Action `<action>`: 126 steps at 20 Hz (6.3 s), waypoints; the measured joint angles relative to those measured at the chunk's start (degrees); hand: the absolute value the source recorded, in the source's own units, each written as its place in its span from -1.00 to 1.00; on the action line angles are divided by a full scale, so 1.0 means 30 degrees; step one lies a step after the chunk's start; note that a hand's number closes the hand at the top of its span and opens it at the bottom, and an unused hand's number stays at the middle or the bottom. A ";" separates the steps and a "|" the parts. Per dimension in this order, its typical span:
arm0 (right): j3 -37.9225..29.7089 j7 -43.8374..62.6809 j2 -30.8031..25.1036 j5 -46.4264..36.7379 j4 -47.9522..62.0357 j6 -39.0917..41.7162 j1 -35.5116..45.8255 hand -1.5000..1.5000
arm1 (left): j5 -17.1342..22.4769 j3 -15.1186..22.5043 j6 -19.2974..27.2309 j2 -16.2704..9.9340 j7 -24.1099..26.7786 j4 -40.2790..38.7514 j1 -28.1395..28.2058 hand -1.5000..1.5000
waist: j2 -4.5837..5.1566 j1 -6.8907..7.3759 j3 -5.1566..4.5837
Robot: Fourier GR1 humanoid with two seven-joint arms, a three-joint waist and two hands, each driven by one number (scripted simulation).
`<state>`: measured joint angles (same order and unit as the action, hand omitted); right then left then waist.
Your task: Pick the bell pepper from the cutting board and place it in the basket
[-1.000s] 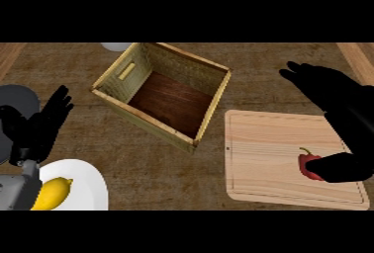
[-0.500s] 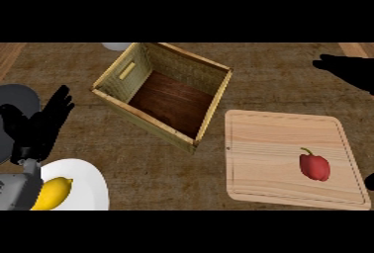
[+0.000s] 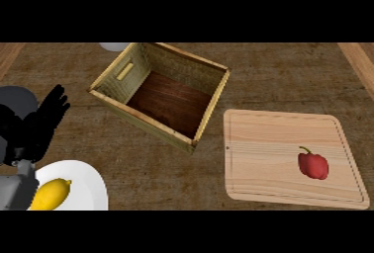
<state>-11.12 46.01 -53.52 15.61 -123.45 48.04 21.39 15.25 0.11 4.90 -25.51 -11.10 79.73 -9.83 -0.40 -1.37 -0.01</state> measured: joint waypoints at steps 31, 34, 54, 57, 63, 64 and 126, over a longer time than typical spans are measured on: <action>0.2346 -1.6320 0.8786 -1.9399 0.6822 -0.5901 -0.7103 -1.00 | -0.1667 -0.1204 -0.1266 0.1378 -0.0360 -0.0268 -0.0698 0.00 | 0.0146 0.0483 0.0013; 0.2536 -1.7131 0.8847 -2.0323 0.8005 -0.6532 -0.7098 -1.00 | -0.2175 -0.1098 -0.0949 0.1830 -0.0729 0.0013 -0.0881 0.00 | 0.0141 0.0464 0.0012; 0.1747 -2.0853 0.9352 -2.1847 0.8639 -0.6743 -0.8707 -1.00 | -0.3262 -0.2385 -0.2161 0.2877 -0.0362 0.0015 -0.0423 0.00 | 0.0120 0.0409 0.0005; 0.1842 -2.0647 0.9578 -2.2592 0.9220 -0.7165 -0.8223 -1.00 | -0.3454 -0.2362 -0.2214 0.3058 -0.0451 0.0005 -0.0551 0.00 | 0.0122 0.0431 0.0001; 0.2044 -2.0747 0.9917 -2.3974 1.0412 -0.8029 -0.7684 1.00 | -0.3482 -0.2836 -0.2624 0.3072 -0.0508 0.0224 -0.0340 0.00 | 0.0129 0.0449 0.0006; 0.2180 -2.0984 0.9825 -2.4262 1.0638 -0.8230 -0.7696 1.00 | -0.3406 -0.2914 -0.2738 0.3068 -0.0527 0.0200 -0.0333 0.00 | 0.0128 0.0451 0.0000; 1.4037 0.6073 1.7702 -2.8190 0.9725 -2.0476 0.8883 1.00 | -0.4599 -0.1641 -0.3356 0.4139 -0.0967 -0.0837 -0.2437 0.00 | -0.0110 0.3024 -0.0293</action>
<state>30.99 64.22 -0.41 -68.96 -94.28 -13.39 48.04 1.45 -4.82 -5.17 -13.09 -14.00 77.22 -17.14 -0.73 7.70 -0.89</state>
